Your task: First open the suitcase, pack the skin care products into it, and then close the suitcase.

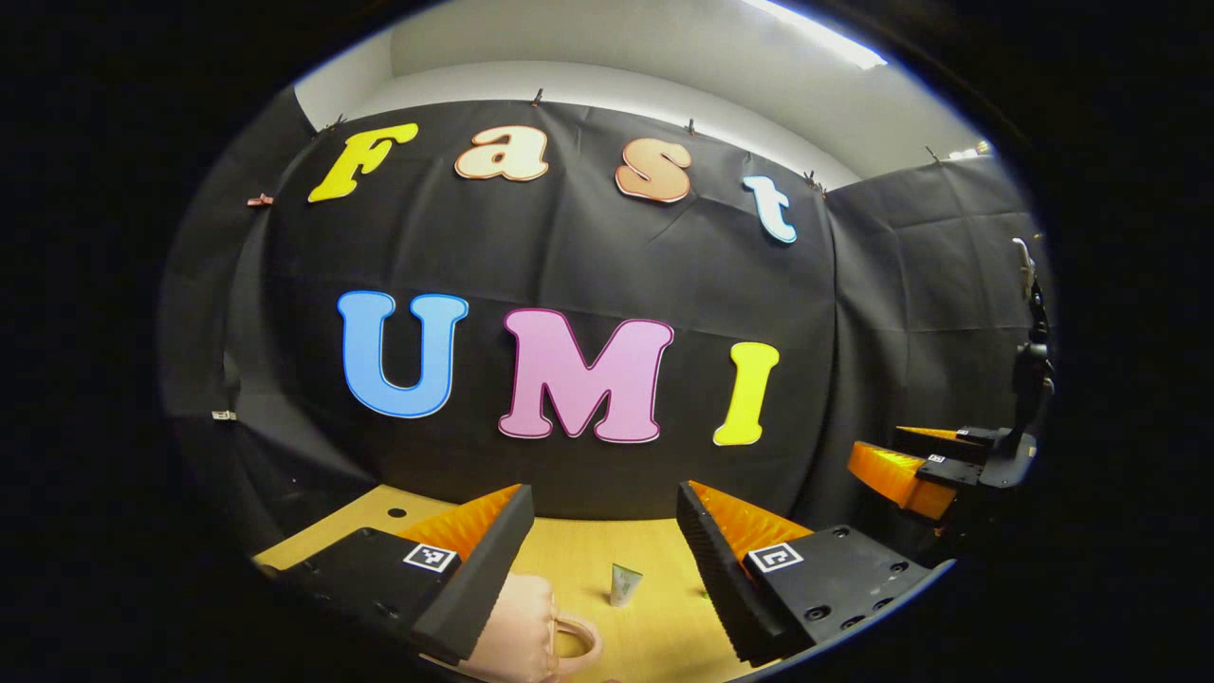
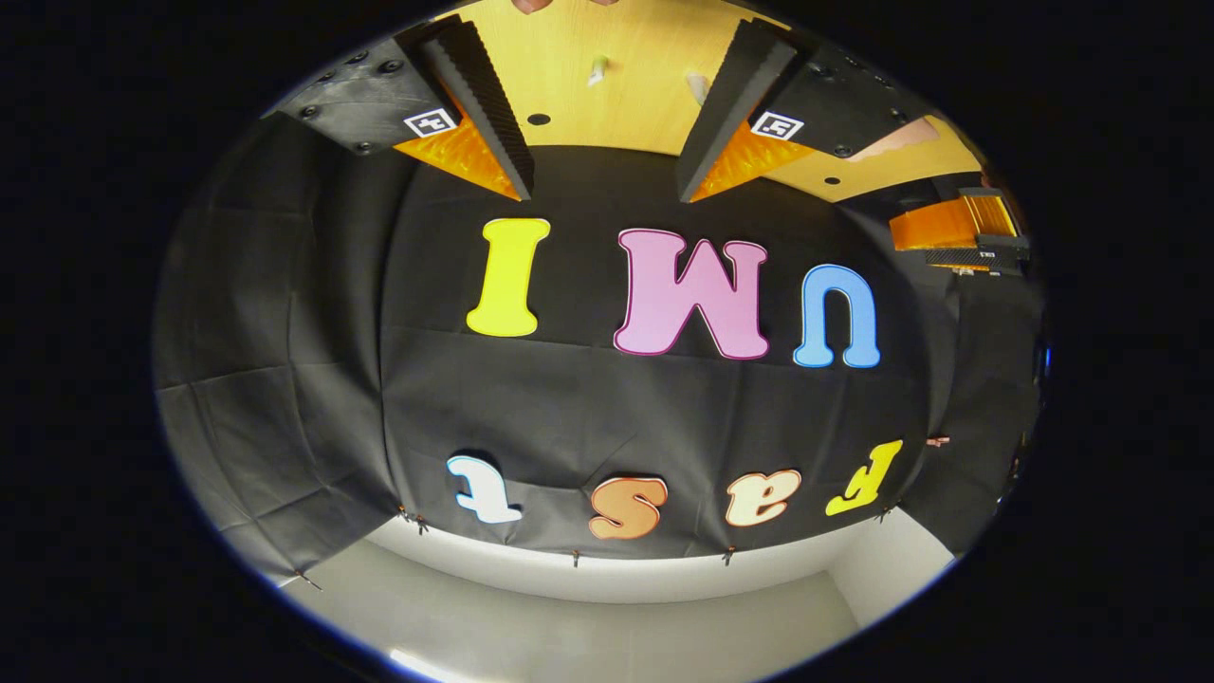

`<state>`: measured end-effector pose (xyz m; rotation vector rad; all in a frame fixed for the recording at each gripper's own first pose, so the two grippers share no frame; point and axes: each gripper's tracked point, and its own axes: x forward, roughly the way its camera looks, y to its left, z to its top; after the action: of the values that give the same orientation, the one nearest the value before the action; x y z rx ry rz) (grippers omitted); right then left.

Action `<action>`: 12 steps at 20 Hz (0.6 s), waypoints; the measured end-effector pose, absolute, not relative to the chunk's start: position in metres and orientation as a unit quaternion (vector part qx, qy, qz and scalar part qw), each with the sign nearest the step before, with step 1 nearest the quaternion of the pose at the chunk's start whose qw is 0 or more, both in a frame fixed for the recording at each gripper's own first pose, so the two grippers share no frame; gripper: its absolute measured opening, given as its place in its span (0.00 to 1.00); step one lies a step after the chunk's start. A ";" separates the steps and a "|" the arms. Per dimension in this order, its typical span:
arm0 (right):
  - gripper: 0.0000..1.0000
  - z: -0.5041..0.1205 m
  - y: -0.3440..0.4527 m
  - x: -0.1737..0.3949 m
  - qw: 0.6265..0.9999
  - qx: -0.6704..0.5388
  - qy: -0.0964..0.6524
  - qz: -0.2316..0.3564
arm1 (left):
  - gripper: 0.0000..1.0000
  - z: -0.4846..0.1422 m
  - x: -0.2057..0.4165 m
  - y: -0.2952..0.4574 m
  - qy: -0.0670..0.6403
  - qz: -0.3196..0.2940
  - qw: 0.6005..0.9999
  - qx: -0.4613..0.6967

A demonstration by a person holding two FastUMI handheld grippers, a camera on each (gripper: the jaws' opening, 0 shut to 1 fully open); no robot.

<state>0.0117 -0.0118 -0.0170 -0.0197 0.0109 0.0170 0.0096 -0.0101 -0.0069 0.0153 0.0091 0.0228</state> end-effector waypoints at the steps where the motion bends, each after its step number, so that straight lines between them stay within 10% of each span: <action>1: 0.97 -0.017 -0.011 0.012 1.000 -0.012 0.005 0.011 | 0.95 -0.005 0.010 -0.011 0.003 0.012 1.000 0.007; 12: 0.96 -0.032 -0.016 0.009 1.000 -0.021 0.017 0.008 | 0.96 -0.078 0.033 -0.007 0.112 -0.007 0.993 -0.032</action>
<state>0.0093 -0.0163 -0.0321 -0.0421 0.0347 0.0151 0.0330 -0.0068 -0.0777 -0.0636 0.2241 -0.0140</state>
